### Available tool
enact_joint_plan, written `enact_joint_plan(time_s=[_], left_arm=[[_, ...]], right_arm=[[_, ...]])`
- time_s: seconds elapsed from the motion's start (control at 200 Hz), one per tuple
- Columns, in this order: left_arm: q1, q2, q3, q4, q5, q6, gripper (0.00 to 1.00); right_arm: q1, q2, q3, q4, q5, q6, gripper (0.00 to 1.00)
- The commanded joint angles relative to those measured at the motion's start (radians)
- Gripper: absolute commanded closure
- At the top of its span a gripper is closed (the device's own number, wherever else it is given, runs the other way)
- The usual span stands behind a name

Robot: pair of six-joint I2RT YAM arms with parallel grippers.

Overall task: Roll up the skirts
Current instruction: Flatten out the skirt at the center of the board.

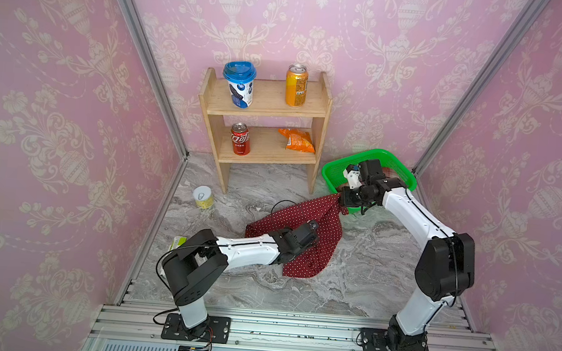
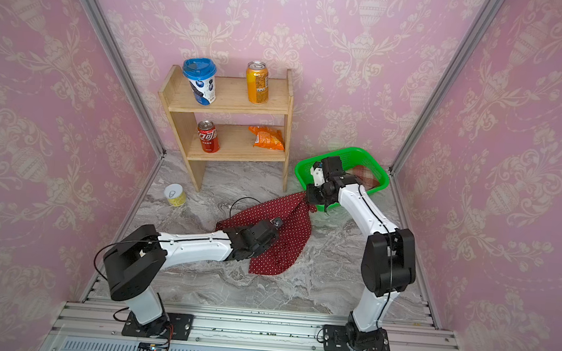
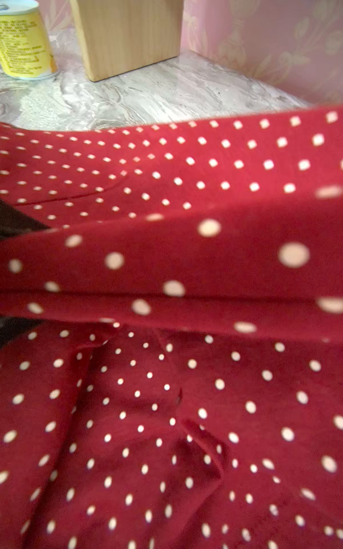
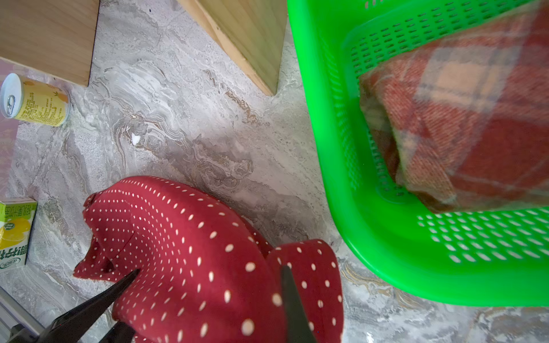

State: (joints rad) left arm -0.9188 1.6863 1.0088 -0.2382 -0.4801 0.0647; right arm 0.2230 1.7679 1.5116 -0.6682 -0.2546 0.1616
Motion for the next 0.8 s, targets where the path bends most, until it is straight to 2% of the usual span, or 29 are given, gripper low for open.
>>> enact_joint_plan(time_s=[0.0, 0.19, 0.305, 0.42, 0.63, 0.791], left_arm=[[0.002, -0.085, 0.002, -0.033, -0.056, -0.004, 0.84], [0.003, -0.232, 0.039, -0.02, -0.129, 0.091, 0.9], [0.008, -0.294, 0.095, -0.04, -0.098, 0.133, 0.88], [0.007, -0.254, 0.107, -0.046, -0.046, 0.114, 0.83], [0.006, -0.122, 0.018, 0.117, 0.098, 0.024, 0.72], [0.006, -0.003, 0.043, 0.149, 0.149, 0.007, 0.63]], right_arm=[[-0.013, -0.056, -0.001, -0.028, 0.013, 0.011, 1.0], [-0.013, -0.133, 0.011, -0.076, 0.043, 0.0, 1.0], [-0.013, -0.188, 0.021, -0.088, 0.026, 0.001, 1.0], [-0.006, -0.206, 0.03, -0.082, -0.021, 0.017, 1.0], [0.015, -0.21, -0.036, -0.036, -0.048, 0.033, 1.0], [0.015, -0.194, -0.078, -0.01, -0.048, 0.029, 1.0]])
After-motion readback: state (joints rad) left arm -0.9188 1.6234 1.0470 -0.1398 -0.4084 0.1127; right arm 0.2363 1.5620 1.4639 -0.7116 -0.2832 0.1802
